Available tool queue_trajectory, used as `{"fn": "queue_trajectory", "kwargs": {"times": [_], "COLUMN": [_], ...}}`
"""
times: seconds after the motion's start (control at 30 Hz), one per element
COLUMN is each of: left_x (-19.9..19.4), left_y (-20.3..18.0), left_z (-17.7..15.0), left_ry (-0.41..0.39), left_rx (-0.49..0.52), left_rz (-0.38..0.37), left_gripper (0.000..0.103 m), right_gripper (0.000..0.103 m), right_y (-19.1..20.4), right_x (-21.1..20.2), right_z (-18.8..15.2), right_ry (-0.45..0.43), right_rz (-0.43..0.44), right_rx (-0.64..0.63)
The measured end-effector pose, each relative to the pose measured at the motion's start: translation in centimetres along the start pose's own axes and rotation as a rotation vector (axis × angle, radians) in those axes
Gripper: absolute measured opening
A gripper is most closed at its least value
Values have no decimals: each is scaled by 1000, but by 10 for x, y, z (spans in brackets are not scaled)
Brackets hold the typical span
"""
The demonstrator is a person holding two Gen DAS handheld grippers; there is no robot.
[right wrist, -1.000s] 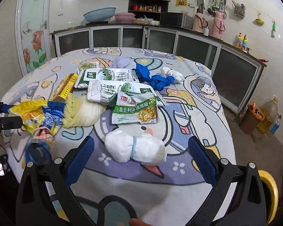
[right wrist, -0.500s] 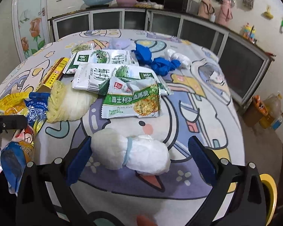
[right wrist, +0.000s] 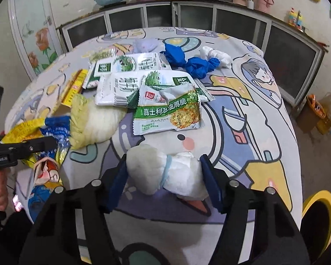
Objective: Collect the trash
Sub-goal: 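Grasp the yellow snack bag with the left tool while the right tool grasps the white bundle, then carry both items to the yellow-rimmed bin and open both tools to drop them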
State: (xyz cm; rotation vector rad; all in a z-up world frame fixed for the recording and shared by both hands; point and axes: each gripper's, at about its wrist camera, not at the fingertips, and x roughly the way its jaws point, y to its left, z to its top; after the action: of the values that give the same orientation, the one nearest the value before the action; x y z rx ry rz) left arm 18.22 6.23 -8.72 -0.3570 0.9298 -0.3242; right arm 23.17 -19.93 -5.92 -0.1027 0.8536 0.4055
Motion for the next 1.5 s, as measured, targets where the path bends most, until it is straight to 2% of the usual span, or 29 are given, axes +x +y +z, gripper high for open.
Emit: {"fn": "queue_trajectory", "kwargs": {"times": [0.07,0.4,0.5,0.7,0.97,1.2,1.37,1.5], "left_x": [-7,-53,-64,-60,-23,36,84,124], "left_y": [2,-12,-24,-53,-127,-216,-284,-333], "left_z": [-1,-1,1,12,36,45,45,39], "left_ry": [-10,-93,-115,-112,-73,8,73,129], "left_rx": [-10,27,69,138,279,412,506,550], "left_rz": [-20,-65,-66,-95,-201,-327,-423,-465], "left_gripper": [24,24,24,24,24,24,24,24], "right_gripper": [61,61,61,61,61,62,62,62], "right_y": [-3,-11,-18,-53,-129,-196,-238,-264], "right_x": [-12,-61,-74,-99,-145,-181,-195,-196], "right_z": [1,-2,-7,-26,-66,-104,-128,-143], "right_ry": [-28,-121,-138,-172,-214,-236,-240,-225], "right_rz": [-10,-18,-15,-75,-247,-386,-441,-452], "right_rx": [11,44,69,158,317,473,578,643]}}
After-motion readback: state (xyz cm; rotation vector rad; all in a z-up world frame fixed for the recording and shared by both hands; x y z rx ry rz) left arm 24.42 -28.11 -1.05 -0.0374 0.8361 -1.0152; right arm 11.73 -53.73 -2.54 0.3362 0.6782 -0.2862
